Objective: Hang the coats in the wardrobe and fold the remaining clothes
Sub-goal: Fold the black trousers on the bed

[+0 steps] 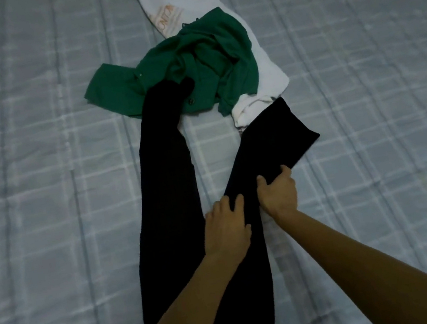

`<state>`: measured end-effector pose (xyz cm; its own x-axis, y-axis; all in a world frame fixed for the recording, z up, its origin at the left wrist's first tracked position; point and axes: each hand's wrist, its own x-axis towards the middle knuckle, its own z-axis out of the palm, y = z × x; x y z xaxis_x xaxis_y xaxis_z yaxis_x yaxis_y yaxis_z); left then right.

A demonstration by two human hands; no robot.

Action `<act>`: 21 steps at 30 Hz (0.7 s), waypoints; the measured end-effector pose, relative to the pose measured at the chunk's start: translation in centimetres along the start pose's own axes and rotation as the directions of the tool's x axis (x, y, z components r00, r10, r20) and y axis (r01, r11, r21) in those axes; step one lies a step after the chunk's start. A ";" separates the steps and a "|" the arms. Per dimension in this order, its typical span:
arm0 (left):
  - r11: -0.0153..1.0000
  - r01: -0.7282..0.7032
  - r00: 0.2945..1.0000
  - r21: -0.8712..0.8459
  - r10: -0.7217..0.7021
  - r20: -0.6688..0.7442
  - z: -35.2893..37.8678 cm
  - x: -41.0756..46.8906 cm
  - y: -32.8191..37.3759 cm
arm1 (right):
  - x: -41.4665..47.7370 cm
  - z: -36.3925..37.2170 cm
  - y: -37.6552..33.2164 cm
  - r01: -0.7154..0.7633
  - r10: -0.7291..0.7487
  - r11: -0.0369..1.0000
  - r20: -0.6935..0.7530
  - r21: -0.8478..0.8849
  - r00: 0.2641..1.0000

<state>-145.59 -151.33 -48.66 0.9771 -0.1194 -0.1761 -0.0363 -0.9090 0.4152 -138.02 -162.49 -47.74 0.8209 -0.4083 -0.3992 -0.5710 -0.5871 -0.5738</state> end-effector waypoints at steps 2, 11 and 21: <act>0.999 -0.030 0.999 0.039 0.031 -0.020 1.2 1.4 -0.3 | 2.0 0.4 -0.7 -0.107 0.117 0.983 -0.061 0.148 0.991; 0.830 0.156 0.981 -0.536 -0.192 -0.013 -2.6 5.2 -0.5 | 2.8 0.7 -10.9 0.375 -0.291 0.877 -0.288 0.301 0.912; 0.414 0.364 0.789 -0.834 -0.614 0.039 -10.0 12.0 -12.5 | 1.2 9.4 -19.4 0.780 -0.766 0.624 0.168 -0.036 0.621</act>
<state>-131.32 -137.39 -47.07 0.7847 0.4480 -0.4283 0.5151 -0.0870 0.8527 -125.99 -145.06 -43.82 0.9468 0.3139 0.0713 0.2840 -0.7102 -0.6441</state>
